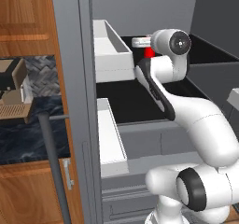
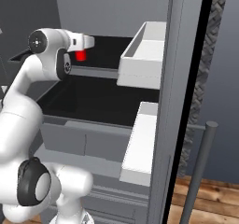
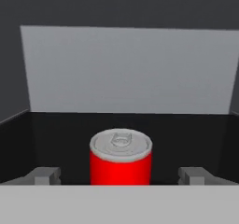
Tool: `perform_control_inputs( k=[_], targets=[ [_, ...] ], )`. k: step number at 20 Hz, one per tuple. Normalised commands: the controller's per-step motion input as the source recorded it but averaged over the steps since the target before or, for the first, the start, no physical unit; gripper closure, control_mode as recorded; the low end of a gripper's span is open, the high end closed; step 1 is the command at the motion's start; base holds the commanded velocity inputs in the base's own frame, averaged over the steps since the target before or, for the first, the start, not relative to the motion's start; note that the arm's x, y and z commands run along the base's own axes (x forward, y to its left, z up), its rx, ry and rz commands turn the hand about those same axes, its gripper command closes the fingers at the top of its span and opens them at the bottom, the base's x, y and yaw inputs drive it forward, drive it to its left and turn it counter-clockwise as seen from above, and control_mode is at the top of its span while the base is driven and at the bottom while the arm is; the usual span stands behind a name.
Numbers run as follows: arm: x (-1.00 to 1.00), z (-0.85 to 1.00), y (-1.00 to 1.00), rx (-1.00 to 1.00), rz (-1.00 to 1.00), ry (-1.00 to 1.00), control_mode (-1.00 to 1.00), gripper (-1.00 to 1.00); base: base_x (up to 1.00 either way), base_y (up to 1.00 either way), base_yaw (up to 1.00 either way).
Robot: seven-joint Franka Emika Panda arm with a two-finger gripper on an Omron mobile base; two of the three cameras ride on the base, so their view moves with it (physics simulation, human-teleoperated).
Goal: Open the fridge, grab two sodas, and place both sodas inside the bowl with ice on the dining counter.
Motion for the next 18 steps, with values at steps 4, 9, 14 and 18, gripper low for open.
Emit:
perform_control_inputs(
  k=[4, 9, 14, 18],
  targets=[
    [0.29, -0.1, 0.0, -0.02, 0.0, 0.0, -1.0, -1.0, 0.0, 0.0, 0.0],
    [0.2, -0.1, 0.0, -0.01, 0.0, 0.0, -1.0, -1.0, 0.0, 0.0, 0.0],
    [0.14, -0.13, 0.0, -0.01, 0.0, 0.01, -1.0, 1.0, 0.0, 0.0, 0.0],
    [0.12, -0.03, 0.0, 0.0, 0.0, 0.0, -1.0, 1.0, 0.0, 0.0, 0.0]
  ],
)
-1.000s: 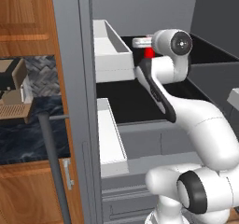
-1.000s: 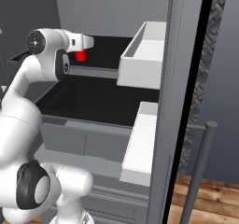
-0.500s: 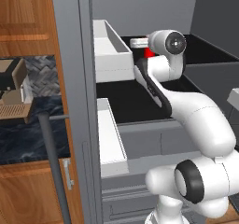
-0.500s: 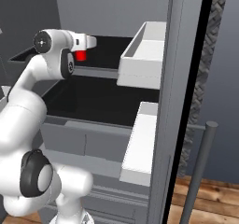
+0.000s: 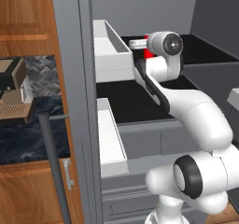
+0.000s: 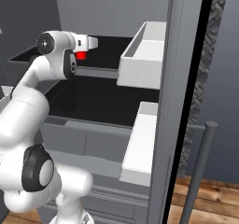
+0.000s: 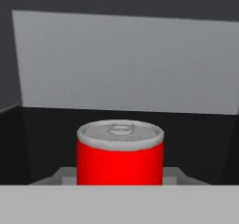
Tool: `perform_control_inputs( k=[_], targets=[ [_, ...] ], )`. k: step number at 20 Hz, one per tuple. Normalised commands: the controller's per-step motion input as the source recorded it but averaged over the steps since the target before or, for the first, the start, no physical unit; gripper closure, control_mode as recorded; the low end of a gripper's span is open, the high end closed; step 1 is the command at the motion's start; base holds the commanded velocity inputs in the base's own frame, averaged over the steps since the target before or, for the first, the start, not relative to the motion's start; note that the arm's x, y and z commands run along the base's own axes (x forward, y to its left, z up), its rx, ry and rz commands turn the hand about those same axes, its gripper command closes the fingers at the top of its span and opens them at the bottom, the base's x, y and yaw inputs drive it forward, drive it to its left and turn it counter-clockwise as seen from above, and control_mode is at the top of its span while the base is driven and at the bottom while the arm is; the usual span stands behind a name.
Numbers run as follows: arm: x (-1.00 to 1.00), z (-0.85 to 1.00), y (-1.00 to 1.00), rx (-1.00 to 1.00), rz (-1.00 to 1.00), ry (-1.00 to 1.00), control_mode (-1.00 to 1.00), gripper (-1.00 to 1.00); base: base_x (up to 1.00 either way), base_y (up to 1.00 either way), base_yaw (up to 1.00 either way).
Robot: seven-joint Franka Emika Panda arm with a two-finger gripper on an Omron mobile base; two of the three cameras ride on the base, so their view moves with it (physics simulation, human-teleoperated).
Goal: Open the fridge, grab two sodas, and place both sodas inside the bowl with ice on the dining counter.
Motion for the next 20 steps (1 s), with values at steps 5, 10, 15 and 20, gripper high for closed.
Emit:
perform_control_inputs(
  k=[5, 10, 15, 20],
  targets=[
    [0.01, 0.0, 0.0, 0.0, 0.0, 0.0, -1.0, 1.0, 0.0, 0.0, 0.0],
    [0.0, 0.0, -0.07, 0.0, 0.0, 0.0, -1.0, 1.0, 0.0, 0.0, 0.0],
    [0.0, -0.02, -0.23, 0.0, 0.0, 0.01, -1.0, 1.0, 0.0, 0.0, 0.0],
    [-0.39, 0.07, -0.08, 0.0, 0.0, 0.03, -1.0, 1.0, 0.0, 0.0, 0.0]
  ],
)
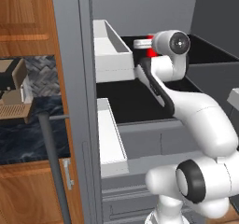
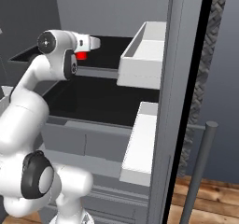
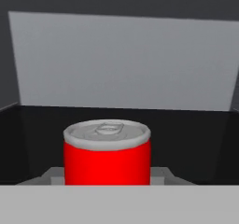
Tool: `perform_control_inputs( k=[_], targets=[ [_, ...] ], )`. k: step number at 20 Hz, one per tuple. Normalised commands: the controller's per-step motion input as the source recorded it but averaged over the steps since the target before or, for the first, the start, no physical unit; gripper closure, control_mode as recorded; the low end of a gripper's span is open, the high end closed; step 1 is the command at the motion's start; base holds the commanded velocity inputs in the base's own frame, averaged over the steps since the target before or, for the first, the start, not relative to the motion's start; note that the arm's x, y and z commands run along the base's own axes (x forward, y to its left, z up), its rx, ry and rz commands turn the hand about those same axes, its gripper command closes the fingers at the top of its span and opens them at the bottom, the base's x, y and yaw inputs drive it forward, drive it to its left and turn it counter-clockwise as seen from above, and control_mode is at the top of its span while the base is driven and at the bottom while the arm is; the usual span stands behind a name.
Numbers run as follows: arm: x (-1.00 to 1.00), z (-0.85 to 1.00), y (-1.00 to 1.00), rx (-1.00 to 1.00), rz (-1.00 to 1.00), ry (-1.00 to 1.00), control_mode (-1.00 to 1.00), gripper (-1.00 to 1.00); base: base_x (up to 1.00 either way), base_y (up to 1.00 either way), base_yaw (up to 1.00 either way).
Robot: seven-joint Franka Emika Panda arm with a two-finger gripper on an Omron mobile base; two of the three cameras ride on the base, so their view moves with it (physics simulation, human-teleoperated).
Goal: Open the fridge, grab two sodas, and place both sodas inside the bowl with ice on the dining counter.
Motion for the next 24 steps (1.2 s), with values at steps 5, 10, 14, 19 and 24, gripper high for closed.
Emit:
perform_control_inputs(
  k=[5, 10, 14, 19, 24],
  targets=[
    [-0.82, 0.42, -0.01, -0.03, 0.0, 0.02, -1.0, 1.0, 0.0, 0.0, 0.0],
    [-1.0, 0.18, 0.0, -0.08, 0.0, 0.1, -1.0, 1.0, 0.0, 0.0, 0.0],
    [-1.0, 0.0, -0.01, -0.08, 0.0, 0.1, -1.0, 1.0, 0.0, 0.0, 0.0],
    [-1.0, 0.09, -0.14, -0.02, 0.0, 0.08, -1.0, 1.0, 0.0, 0.0, 0.0],
    [-1.0, 0.26, -0.2, 0.0, 0.0, 0.09, -1.0, 1.0, 0.0, 0.0, 0.0]
  ],
)
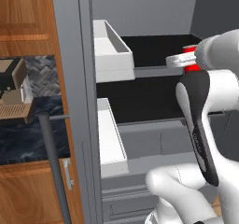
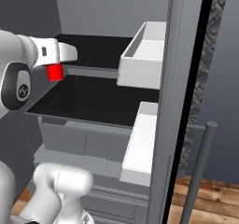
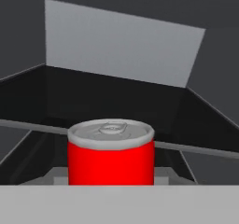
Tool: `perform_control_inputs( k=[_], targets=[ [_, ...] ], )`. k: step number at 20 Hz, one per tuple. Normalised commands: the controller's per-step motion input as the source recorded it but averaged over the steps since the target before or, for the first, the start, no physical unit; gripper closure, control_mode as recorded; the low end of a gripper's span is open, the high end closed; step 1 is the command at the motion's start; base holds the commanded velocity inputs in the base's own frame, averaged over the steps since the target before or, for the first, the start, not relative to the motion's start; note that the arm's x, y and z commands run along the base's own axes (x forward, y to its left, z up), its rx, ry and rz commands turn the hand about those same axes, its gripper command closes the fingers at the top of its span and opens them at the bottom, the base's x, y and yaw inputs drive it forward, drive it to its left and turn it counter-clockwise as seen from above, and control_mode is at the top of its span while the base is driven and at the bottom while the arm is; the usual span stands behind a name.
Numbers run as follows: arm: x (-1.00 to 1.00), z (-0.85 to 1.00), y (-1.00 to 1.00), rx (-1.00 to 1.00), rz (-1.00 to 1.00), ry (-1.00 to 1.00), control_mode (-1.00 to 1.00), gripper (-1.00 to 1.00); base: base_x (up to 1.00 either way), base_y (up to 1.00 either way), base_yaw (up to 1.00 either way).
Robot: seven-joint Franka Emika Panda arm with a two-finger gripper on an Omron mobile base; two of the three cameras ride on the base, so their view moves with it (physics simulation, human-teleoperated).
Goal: Open the fridge, grab two sodas, and place both sodas inside the bowl with ice on the dining counter.
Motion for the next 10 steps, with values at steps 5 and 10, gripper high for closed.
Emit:
perform_control_inputs(
  k=[5, 10],
  targets=[
    [-1.0, 0.18, -0.17, 0.0, 0.0, 0.08, -1.0, 1.0, 0.0, 0.0, 0.0],
    [-1.0, 0.08, -0.06, 0.02, 0.0, 0.05, -1.0, 1.0, 0.0, 0.0, 0.0]
  ],
)
